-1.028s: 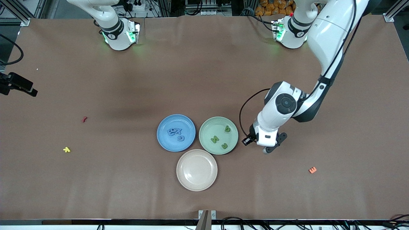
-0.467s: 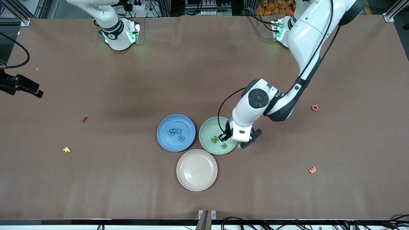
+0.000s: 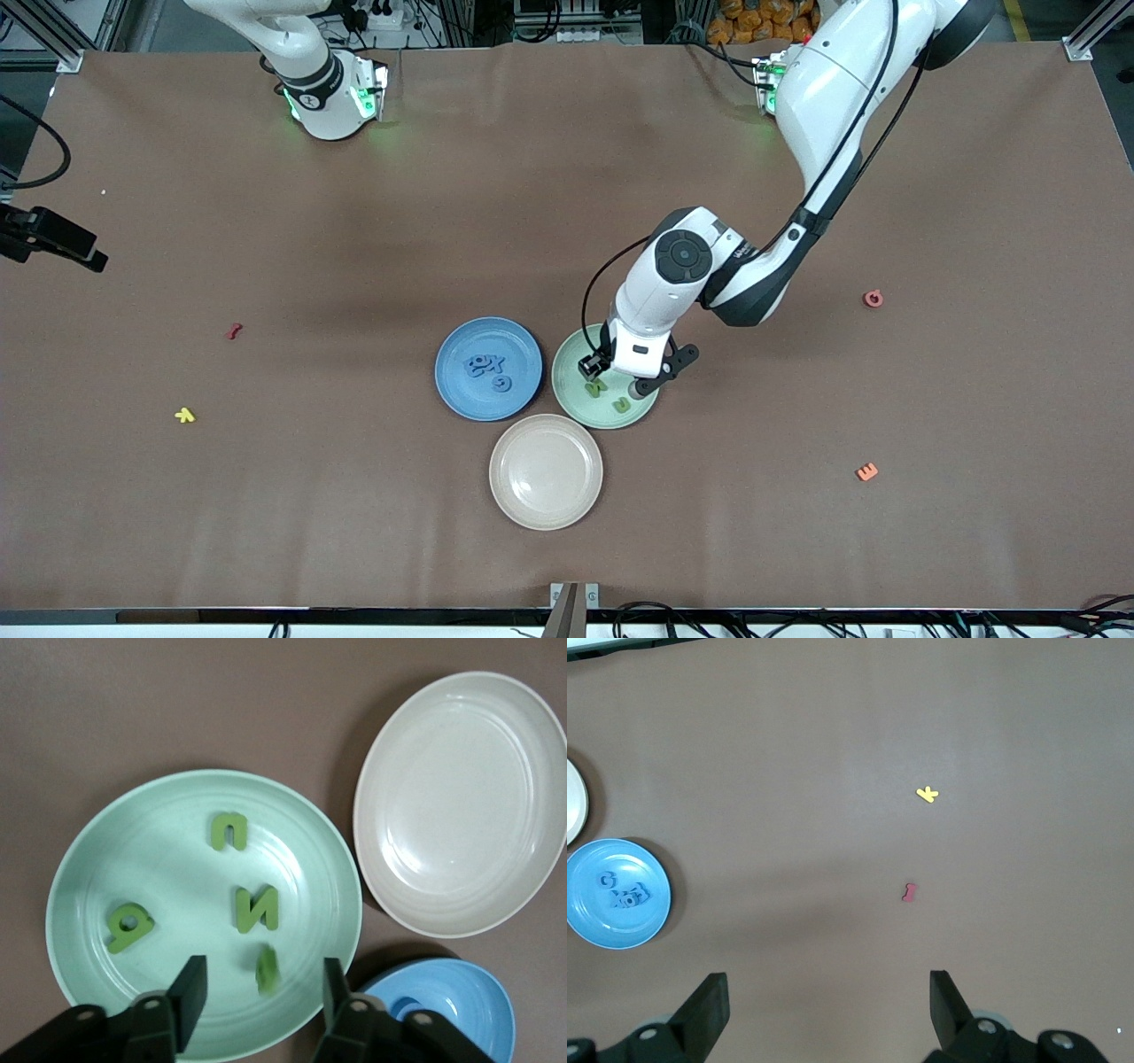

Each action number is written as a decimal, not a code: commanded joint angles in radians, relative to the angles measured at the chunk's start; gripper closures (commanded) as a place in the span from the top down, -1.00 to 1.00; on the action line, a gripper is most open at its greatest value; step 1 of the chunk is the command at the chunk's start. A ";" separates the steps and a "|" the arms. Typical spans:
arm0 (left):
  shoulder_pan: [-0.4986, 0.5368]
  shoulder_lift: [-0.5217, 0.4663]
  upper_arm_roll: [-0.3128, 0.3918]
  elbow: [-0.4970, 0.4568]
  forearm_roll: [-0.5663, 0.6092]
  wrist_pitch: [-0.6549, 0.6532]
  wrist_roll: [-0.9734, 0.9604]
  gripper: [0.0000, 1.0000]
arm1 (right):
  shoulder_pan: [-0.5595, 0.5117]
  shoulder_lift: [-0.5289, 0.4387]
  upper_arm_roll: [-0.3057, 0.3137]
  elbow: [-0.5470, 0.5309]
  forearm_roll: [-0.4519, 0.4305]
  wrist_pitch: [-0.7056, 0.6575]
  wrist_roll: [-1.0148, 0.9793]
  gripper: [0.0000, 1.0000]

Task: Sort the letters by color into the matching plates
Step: 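Carry the green 8 to the green plate and open the left gripper, then lift the left gripper away from the green plate toward the red letters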

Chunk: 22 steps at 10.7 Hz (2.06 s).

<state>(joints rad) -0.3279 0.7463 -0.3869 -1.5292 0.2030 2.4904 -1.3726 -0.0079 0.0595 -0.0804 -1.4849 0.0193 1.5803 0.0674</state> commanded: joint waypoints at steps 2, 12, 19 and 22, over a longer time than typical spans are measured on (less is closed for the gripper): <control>0.041 -0.011 0.019 0.018 0.045 -0.060 0.068 1.00 | -0.017 0.002 0.007 0.009 -0.012 0.016 0.015 1.00; 0.289 -0.232 0.006 -0.204 0.019 -0.450 0.581 1.00 | -0.017 0.028 0.005 0.014 -0.012 0.017 0.003 1.00; 0.473 -0.501 -0.101 -0.577 0.018 -0.258 0.660 1.00 | -0.021 0.023 0.004 0.034 -0.013 -0.005 0.009 1.00; 0.494 -0.528 -0.105 -0.571 0.009 -0.266 0.681 1.00 | -0.020 0.022 0.005 0.034 -0.012 -0.006 0.012 1.00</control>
<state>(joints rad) 0.1433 0.2664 -0.4728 -2.0747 0.2317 2.2140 -0.7157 -0.0169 0.0825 -0.0860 -1.4686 0.0190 1.5929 0.0679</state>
